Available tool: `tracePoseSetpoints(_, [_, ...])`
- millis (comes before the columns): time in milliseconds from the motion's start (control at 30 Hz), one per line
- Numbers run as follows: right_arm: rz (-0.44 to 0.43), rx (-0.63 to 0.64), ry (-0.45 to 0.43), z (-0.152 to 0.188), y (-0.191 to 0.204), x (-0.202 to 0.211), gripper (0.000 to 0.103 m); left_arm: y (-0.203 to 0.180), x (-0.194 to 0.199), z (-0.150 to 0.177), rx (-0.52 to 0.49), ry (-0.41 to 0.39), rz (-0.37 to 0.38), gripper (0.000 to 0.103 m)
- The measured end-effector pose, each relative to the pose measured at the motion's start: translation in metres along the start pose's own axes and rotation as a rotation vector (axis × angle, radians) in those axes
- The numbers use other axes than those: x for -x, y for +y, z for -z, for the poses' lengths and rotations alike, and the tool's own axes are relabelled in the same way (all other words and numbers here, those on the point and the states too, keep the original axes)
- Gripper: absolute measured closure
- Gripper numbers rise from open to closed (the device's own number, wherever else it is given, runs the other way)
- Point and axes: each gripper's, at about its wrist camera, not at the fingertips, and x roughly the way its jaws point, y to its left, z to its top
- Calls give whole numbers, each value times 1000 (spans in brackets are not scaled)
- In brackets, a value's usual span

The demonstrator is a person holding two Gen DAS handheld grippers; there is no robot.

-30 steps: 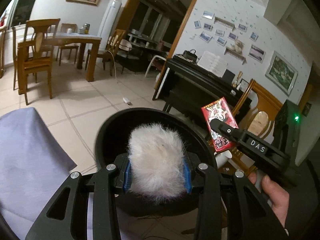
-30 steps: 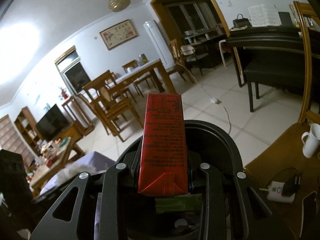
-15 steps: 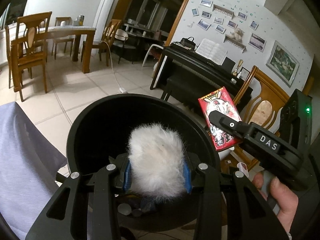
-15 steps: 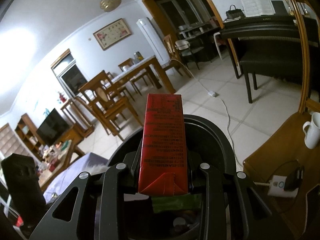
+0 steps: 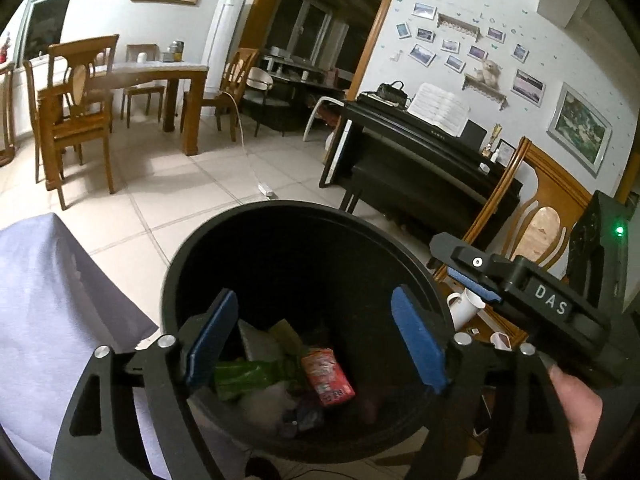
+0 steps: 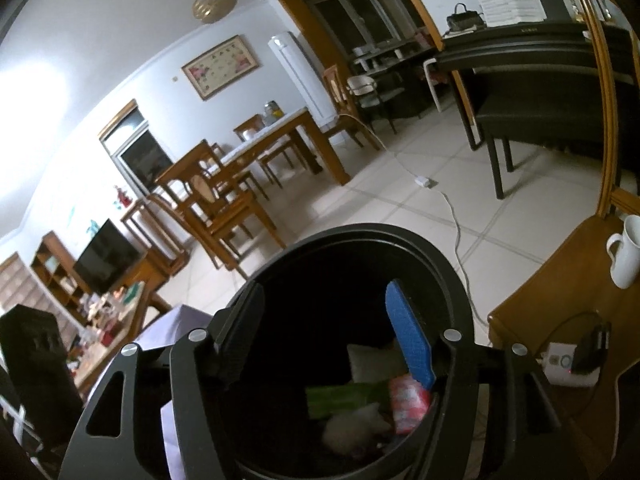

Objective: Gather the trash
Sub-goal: 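Carry the fluffy ball and red carton over the black bin and open both tools, then grasp the black battery card with the left tool while the right tool grasps the white tissue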

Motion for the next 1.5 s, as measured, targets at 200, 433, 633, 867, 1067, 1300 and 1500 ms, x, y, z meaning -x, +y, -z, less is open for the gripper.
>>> tracePoseSetpoints(200, [-15,39,17,1,14,-5,38,21,33,3,38,-34,-48,20])
tracePoseSetpoints(433, [-52,139,77,15,54,-19,38,90,98,20,127,-61,-150,20])
tracePoseSetpoints(633, [-163,295,183,51,131,-34,38,161,158,40,189,-69,-299,20])
tracePoseSetpoints(867, [-386,545,353,122,252,-41,38,239,194,64,284,-8,-390,21])
tracePoseSetpoints(1067, [-436,725,445,161,343,-58,33,270,205,77,342,-12,-393,21])
tracePoseSetpoints(1300, [-418,788,553,194,387,-103,28,273,195,91,222,133,-465,27])
tracePoseSetpoints(1500, [-385,791,599,209,389,-126,60,281,188,90,173,174,-502,44])
